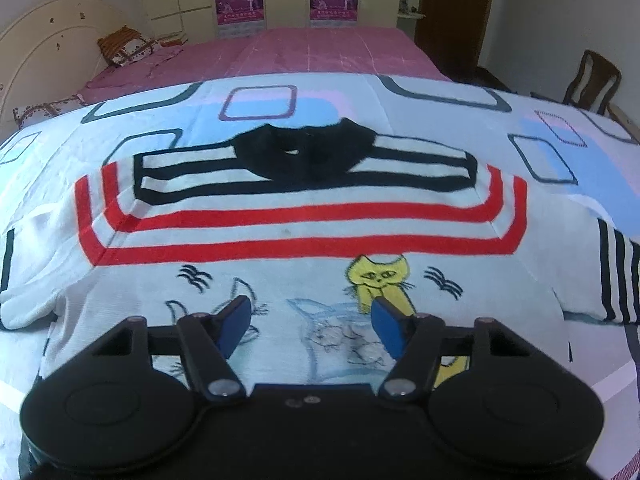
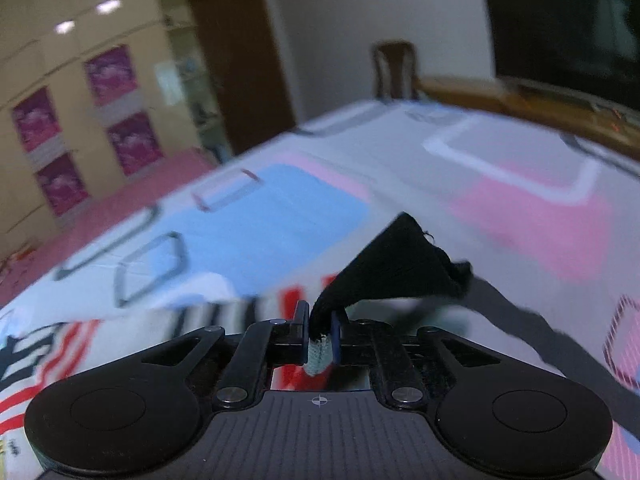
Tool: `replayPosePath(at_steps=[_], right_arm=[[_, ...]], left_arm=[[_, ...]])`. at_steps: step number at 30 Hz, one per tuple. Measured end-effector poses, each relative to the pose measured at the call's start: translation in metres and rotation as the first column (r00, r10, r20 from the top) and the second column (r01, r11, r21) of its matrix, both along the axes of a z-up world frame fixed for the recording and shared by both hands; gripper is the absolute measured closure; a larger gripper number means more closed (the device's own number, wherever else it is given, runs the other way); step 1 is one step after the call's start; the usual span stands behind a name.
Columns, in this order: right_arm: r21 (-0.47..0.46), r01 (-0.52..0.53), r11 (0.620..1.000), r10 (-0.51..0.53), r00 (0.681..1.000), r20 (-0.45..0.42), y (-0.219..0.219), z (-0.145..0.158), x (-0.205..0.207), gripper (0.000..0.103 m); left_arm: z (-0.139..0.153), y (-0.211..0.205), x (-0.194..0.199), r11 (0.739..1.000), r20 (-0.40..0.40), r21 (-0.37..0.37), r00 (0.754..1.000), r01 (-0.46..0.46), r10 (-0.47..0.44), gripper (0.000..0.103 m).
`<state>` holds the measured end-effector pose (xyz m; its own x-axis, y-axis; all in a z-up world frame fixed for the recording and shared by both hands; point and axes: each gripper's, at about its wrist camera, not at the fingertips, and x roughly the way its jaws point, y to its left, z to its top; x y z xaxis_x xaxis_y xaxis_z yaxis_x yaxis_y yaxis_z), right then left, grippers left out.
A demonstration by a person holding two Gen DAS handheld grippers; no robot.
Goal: Fold small clothes
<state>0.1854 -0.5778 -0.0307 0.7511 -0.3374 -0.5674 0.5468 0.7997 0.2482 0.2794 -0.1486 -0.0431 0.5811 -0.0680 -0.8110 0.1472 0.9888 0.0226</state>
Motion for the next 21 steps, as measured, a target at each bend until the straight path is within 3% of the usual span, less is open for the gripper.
replayPosePath(at_steps=[6, 11, 14, 18, 21], right_arm=[[-0.034, -0.216, 0.976, 0.218, 0.971, 0.102, 0.084, 0.04, 0.03, 0.093], [-0.021, -0.43, 0.903, 0.429, 0.892, 0.143, 0.185, 0.053, 0.062, 0.093], [0.018, -0.531, 0.847, 0.526, 0.842, 0.117, 0.242, 0.035, 0.082, 0.093], [0.104, -0.622, 0.776, 0.625, 0.781, 0.013, 0.309, -0.007, 0.1, 0.093], [0.111, -0.628, 0.77, 0.635, 0.771, -0.049, 0.332, -0.028, 0.096, 0.091]], left_arm=[[0.005, 0.042, 0.003, 0.998, 0.02, -0.037, 0.999, -0.047, 0.048, 0.038], [0.01, 0.086, 0.004, 0.993, 0.039, -0.045, 0.993, -0.106, 0.108, 0.038], [0.011, 0.111, 0.004, 0.989, 0.041, -0.046, 0.989, -0.141, 0.143, 0.038], [0.01, 0.133, 0.004, 0.986, 0.025, -0.06, 0.987, -0.159, 0.161, 0.038], [0.008, 0.137, 0.007, 0.984, -0.003, -0.119, 0.991, -0.132, 0.132, 0.038]])
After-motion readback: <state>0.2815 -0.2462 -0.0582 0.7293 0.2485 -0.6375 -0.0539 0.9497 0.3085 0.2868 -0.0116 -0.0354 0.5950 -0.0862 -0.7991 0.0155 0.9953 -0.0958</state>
